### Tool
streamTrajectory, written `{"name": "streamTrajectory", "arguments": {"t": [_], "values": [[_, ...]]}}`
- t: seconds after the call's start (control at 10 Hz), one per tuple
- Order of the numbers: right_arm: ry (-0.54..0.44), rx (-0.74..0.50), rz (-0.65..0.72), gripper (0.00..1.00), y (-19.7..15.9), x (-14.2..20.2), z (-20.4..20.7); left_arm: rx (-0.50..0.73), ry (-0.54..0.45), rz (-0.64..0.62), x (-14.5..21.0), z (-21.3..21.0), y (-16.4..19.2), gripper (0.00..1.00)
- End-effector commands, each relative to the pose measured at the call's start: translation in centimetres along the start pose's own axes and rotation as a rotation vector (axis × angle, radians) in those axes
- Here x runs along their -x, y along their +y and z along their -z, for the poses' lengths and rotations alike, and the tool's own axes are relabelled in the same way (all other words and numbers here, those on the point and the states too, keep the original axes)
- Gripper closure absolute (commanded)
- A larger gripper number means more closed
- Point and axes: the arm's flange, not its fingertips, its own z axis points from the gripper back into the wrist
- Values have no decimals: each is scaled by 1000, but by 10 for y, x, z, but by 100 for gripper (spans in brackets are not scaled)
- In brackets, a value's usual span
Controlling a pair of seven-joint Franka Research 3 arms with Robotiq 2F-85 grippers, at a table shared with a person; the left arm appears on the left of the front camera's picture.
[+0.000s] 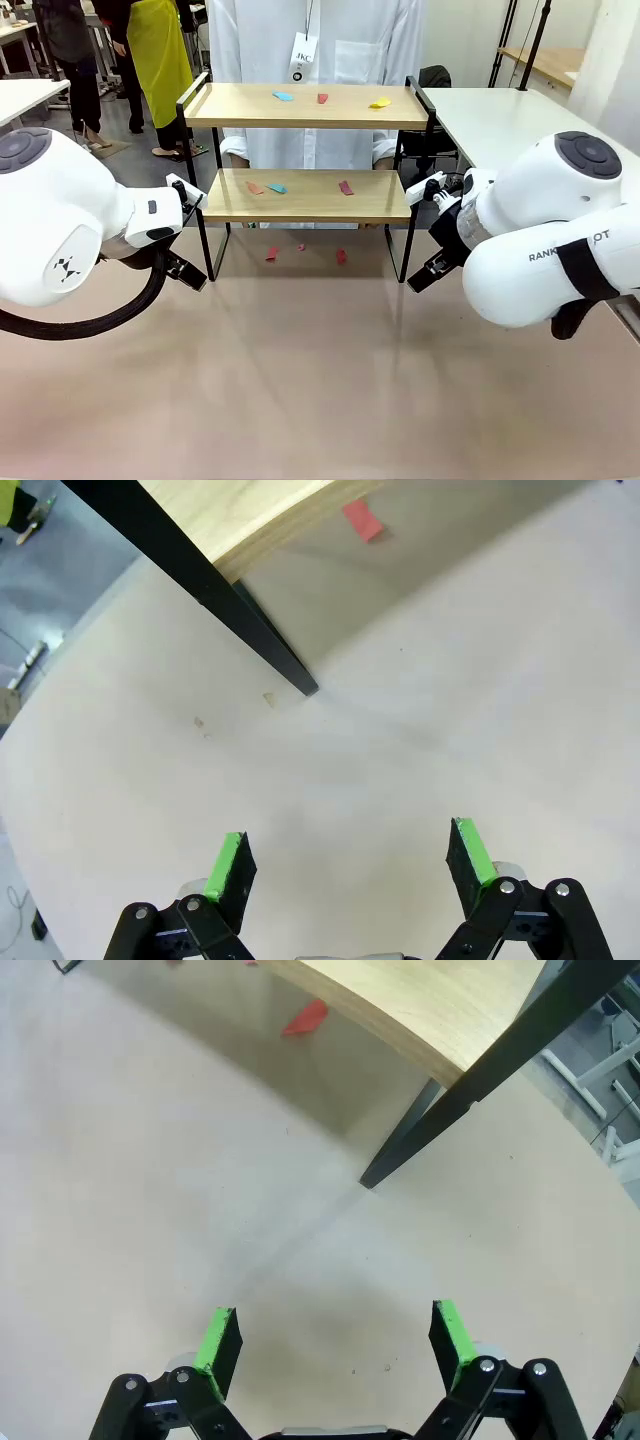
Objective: Clean the shelf.
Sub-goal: Pick up the Duster handed by the human.
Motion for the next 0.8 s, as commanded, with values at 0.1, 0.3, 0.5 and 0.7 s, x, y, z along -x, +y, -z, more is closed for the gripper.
{"name": "streamTrajectory", "arguments": {"t": [0.1,0.3,0.5,0.7], "values": [[0,0,1,0,0,0,0,0,0,0,0,0,0,0],[0,0,1,0,0,0,0,0,0,0,0,0,0,0],[-28,3,6,0,-11,-22,-20,92,-9,-49,-15,-16,13,0],[-61,-59,37,0,-36,-48,-65,170,2,-36,-31,-51,37,0]]}}
